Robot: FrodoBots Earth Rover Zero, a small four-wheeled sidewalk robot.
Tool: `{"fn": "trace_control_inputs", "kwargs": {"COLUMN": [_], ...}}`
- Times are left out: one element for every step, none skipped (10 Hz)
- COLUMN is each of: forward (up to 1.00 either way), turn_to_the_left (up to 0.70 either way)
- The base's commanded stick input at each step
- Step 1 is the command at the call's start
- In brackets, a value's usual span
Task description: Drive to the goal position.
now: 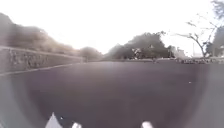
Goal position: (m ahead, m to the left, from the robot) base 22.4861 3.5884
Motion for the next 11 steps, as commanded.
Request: {"fn": "trace_control_inputs", "kwargs": {"forward": [0.7, 0.7, 0.7, 0.7, 0.7, 0.7, 0.7, 0.7, 0.7, 0.7, 0.7], "turn_to_the_left": [0.0, 0.0, 0.0, 0.0, 0.0, 0.0, 0.0, 0.0, 0.0, -0.35, -0.35]}}
